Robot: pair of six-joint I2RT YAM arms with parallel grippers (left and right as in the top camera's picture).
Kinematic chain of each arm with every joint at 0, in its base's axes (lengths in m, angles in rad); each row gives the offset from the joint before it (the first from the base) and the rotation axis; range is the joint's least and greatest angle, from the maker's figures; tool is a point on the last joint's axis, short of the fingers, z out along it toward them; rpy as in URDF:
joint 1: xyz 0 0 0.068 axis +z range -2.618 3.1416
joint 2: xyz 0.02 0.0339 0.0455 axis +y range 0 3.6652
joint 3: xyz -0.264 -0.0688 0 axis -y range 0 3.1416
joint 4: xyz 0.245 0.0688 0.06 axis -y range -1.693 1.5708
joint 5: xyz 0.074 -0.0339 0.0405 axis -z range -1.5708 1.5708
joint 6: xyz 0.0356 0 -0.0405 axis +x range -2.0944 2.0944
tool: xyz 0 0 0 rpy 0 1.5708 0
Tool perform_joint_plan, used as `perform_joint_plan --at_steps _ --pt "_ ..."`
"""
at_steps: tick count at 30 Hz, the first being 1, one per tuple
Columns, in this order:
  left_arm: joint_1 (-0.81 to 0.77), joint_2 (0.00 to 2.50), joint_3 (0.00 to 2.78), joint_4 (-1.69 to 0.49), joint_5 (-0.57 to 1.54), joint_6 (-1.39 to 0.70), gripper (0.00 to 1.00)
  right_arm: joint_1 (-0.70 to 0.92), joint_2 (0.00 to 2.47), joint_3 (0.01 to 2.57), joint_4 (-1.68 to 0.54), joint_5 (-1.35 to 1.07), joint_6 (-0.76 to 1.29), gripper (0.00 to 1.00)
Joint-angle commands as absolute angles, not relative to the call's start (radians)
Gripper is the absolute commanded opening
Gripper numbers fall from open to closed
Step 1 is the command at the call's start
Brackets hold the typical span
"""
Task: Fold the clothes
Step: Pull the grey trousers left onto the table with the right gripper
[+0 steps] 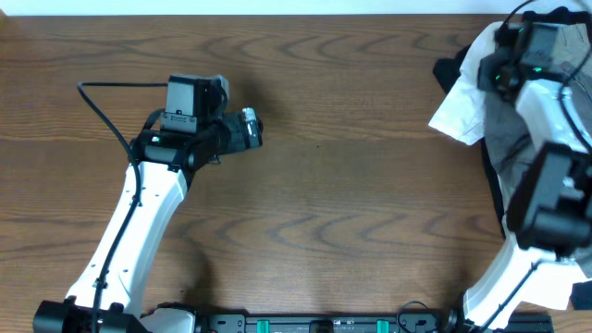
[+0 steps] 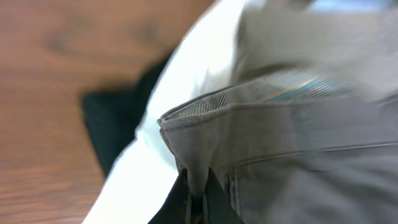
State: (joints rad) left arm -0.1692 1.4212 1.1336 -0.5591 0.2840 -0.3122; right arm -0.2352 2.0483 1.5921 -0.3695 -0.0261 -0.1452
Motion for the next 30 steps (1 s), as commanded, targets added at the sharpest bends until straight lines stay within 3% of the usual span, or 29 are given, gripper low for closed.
perform_joint_plan --at_steps 1,12,21,30 --pt "-0.133 1.415 1.140 -0.532 0.276 -0.319 0.93 -0.206 1.884 1.610 -0.403 -0.033 -0.143 0.01" --pt "0.071 1.272 1.145 -0.553 0.276 -0.319 0.90 0.068 1.713 1.610 -0.438 -0.087 -0.091 0.01" --pt "0.196 1.153 1.145 -0.632 0.275 -0.307 0.90 0.418 1.810 1.610 -0.231 -0.086 0.018 0.01" --pt "0.208 1.143 1.145 -0.718 0.274 -0.254 0.90 0.621 1.975 1.610 -0.088 -0.087 0.133 0.01"
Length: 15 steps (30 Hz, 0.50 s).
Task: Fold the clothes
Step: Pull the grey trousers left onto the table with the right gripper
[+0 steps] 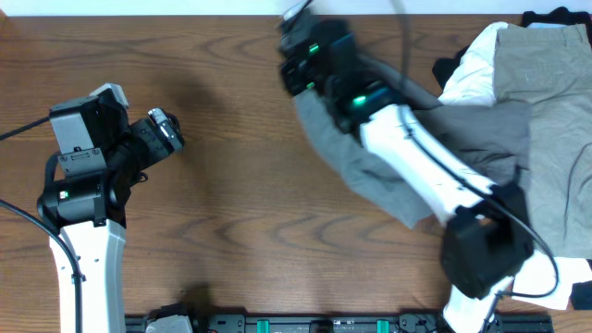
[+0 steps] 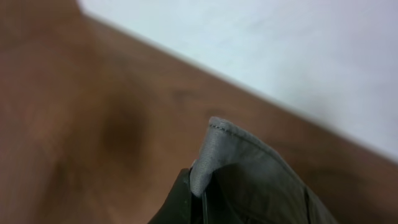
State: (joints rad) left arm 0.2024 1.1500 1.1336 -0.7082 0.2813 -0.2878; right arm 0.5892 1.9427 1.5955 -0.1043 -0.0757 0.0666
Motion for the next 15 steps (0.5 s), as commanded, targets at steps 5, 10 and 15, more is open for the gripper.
perform_joint_plan --at_steps 5,10,15 --pt "0.208 1.143 1.145 -0.721 0.275 -0.255 0.90 0.669 2.034 1.610 -0.086 -0.117 0.142 0.04" --pt "0.208 1.147 1.145 -0.721 0.275 -0.255 0.90 0.665 1.983 1.623 -0.175 -0.117 0.142 0.99" --pt "0.199 1.182 1.139 -0.721 0.324 -0.255 0.90 0.603 1.806 1.674 -0.415 -0.117 0.166 0.99"
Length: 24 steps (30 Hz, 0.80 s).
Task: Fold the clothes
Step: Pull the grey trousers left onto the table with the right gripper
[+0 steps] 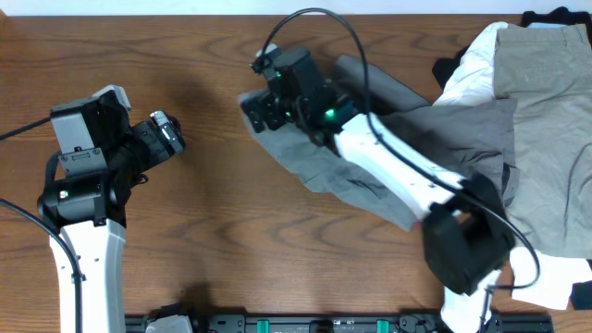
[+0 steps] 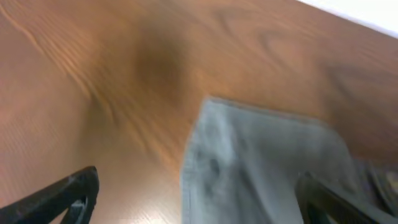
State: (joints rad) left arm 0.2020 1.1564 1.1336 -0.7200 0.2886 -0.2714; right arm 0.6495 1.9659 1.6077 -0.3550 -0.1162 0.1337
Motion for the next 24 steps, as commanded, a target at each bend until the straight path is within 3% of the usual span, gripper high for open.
perform_joint_plan --at_steps 1,6,14,18,24 --pt "0.192 1.196 1.137 -0.720 0.337 -0.255 0.90 0.587 1.770 1.682 -0.474 -0.117 0.174 0.99" --pt "0.116 1.330 1.134 -0.683 0.387 -0.202 0.90 0.493 1.574 1.689 -0.792 -0.115 0.201 0.99" --pt "-0.031 1.624 1.134 -0.428 0.429 -0.192 0.91 0.375 1.459 1.689 -1.206 -0.103 0.232 0.99" --pt "-0.091 1.730 1.134 -0.310 0.424 -0.220 0.90 0.359 1.459 1.682 -1.319 -0.059 0.234 0.99" --pt "-0.170 1.812 1.134 -0.186 0.209 -0.277 0.91 0.360 1.459 1.621 -1.347 -0.049 0.270 0.99"
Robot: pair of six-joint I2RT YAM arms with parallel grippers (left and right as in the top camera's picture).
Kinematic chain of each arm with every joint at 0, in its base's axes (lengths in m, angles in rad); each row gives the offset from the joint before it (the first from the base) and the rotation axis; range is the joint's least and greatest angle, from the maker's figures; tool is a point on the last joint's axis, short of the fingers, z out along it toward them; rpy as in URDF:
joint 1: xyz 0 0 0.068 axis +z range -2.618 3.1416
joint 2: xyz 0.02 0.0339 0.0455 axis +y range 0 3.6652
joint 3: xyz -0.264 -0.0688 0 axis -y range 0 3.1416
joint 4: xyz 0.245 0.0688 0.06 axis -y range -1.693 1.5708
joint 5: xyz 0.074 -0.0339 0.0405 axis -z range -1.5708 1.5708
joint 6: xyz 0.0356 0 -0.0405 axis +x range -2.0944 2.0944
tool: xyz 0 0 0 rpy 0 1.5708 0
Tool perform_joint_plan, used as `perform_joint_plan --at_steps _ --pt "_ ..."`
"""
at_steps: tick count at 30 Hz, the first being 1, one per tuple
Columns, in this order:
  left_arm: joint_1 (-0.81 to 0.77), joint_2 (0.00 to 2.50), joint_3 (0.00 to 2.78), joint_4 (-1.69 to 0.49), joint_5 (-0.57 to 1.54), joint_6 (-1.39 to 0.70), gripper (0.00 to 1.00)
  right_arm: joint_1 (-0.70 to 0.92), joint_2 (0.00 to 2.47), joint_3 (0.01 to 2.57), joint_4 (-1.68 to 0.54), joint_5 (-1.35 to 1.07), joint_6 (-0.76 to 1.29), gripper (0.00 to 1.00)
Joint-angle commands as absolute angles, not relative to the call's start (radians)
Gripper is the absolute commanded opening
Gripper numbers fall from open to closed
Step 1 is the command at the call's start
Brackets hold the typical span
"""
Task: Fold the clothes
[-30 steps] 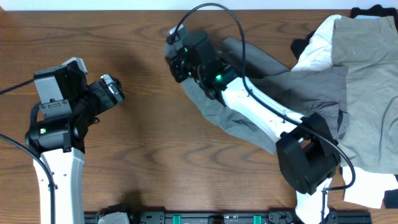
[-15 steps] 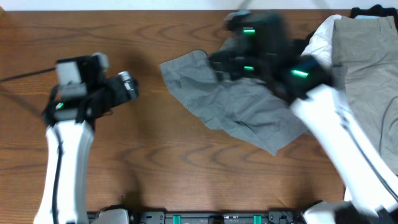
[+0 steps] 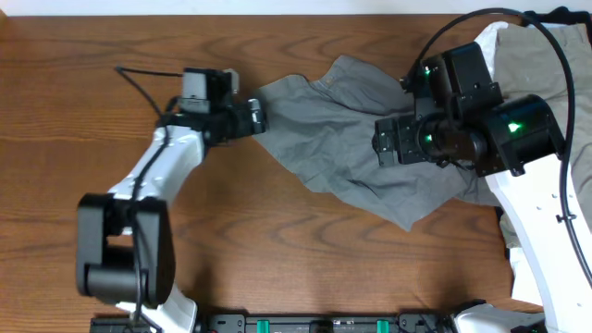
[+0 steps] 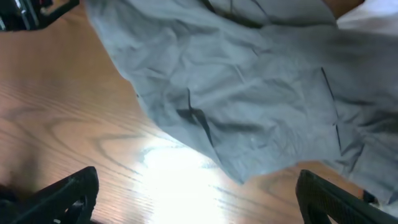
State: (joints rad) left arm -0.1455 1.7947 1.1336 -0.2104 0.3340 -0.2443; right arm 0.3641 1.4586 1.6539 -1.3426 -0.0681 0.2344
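Note:
A grey garment lies crumpled and partly spread across the middle of the table; its right end runs under my right arm. In the right wrist view the same grey garment fills the upper part. My right gripper hovers above its near edge, fingers wide apart and holding nothing. My left gripper sits at the garment's left edge, touching the cloth; whether it grips the cloth does not show. Its tip also shows as the left gripper at the top left corner.
A pile of other clothes, white, beige and black, lies at the right end of the wooden table. The right arm's body hangs over the garment's right part and the pile's edge.
My right gripper, then open over the garment's left end, is now over its right part. My left gripper has come from the table's left side to the garment's left edge. The garment lies flatter.
My right gripper was shut on the grey garment's band in the pile at the right. Then it held the cloth over the table's far middle. Then it was open with the garment down mid-table. Now it stands back to the right, with the left gripper at the cloth.

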Motion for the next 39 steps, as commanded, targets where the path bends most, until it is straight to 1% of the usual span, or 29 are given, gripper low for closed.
perform_joint_plan --at_steps 1,5,9,14,18,22,27,28,31,34,35,37,39 --pt "-0.181 1.821 1.134 -0.172 0.155 -0.295 0.90 0.360 1.459 1.602 -1.346 -0.049 0.279 0.99" --pt "-0.214 1.864 1.134 -0.125 -0.003 -0.347 0.90 0.361 1.459 1.507 -1.324 -0.049 0.311 0.95" --pt "-0.221 1.906 1.134 -0.104 -0.092 -0.400 0.91 0.361 1.459 1.404 -1.269 -0.049 0.350 0.94" --pt "-0.221 1.958 1.134 -0.059 -0.080 -0.458 0.91 0.361 1.459 1.322 -1.214 -0.049 0.363 0.93" --pt "-0.221 1.988 1.134 -0.015 -0.027 -0.471 0.91 0.361 1.459 1.304 -1.198 -0.048 0.364 0.89" --pt "-0.222 2.007 1.134 0.019 -0.010 -0.504 0.90 0.361 1.459 1.304 -1.192 -0.025 0.368 0.89" --pt "-0.222 2.043 1.134 0.069 0.019 -0.518 0.84 0.361 1.459 1.304 -1.185 -0.011 0.370 0.88" --pt "-0.222 2.054 1.134 0.075 0.019 -0.529 0.81 0.361 1.459 1.304 -1.184 -0.010 0.370 0.87" --pt "-0.223 2.083 1.134 0.080 0.020 -0.581 0.66 0.361 1.459 1.304 -1.184 -0.007 0.371 0.83" --pt "-0.232 2.106 1.134 0.081 0.034 -0.606 0.48 0.361 1.459 1.304 -1.184 -0.003 0.382 0.83" --pt "-0.236 2.109 1.134 0.082 0.034 -0.609 0.41 0.361 1.459 1.304 -1.182 -0.003 0.382 0.82" --pt "-0.243 2.112 1.134 0.087 0.034 -0.609 0.24 0.361 1.459 1.304 -1.180 -0.003 0.382 0.82" --pt "-0.244 2.111 1.135 0.093 0.034 -0.611 0.06 0.361 1.459 1.304 -1.181 -0.004 0.381 0.82"
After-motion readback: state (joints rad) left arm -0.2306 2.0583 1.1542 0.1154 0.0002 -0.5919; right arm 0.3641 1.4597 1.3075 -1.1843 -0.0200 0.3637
